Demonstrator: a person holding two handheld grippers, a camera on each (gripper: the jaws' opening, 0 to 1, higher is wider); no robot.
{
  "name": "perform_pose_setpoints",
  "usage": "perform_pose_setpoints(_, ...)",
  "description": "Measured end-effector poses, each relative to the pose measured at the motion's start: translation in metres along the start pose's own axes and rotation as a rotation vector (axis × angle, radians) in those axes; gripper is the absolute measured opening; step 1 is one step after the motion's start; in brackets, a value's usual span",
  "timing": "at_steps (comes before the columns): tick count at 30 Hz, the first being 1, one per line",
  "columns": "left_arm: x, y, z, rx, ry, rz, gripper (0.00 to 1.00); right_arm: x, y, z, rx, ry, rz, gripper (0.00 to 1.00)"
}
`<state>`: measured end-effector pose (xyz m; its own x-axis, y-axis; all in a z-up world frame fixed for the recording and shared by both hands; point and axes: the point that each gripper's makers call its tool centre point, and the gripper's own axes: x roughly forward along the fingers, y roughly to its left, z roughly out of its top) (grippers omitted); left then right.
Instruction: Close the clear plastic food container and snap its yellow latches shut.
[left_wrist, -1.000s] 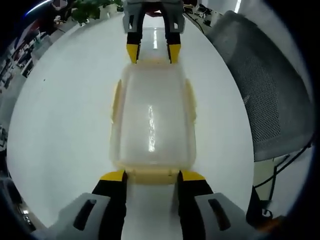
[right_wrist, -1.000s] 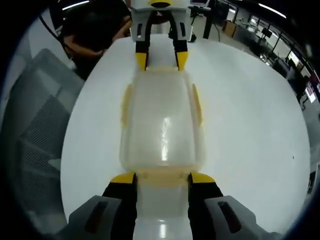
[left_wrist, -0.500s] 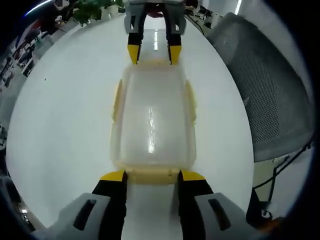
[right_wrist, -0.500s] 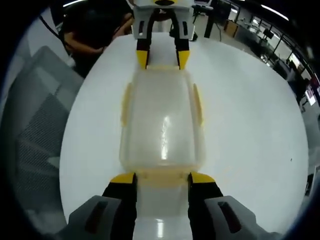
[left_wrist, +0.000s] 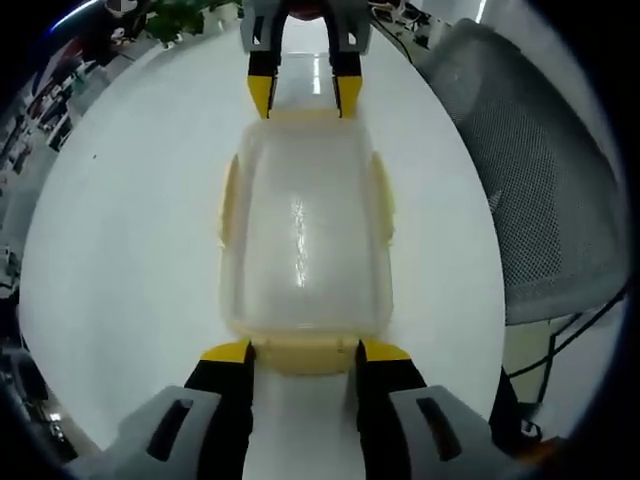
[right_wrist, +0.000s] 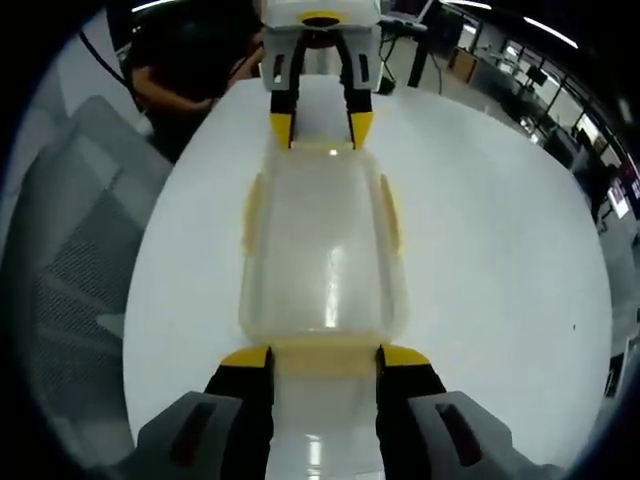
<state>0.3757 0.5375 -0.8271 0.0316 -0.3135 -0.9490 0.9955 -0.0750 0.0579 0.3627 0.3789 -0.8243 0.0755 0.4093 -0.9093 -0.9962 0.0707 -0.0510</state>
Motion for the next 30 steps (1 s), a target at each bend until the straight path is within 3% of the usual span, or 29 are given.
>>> perform_pose_setpoints(13, -0.017, 0.001, 0.011, 0.026, 0.001, 0.055, 0.39, -0.02, 0.0, 0.003, -0.009, -0.017, -0.025, 0.38)
perform_pose_setpoints(30, -0.033, -0.004, 0.037, 0.036, 0.0, 0.062, 0.39, -0.046, 0.008, -0.006, -0.009, -0.03, -0.032, 0.38)
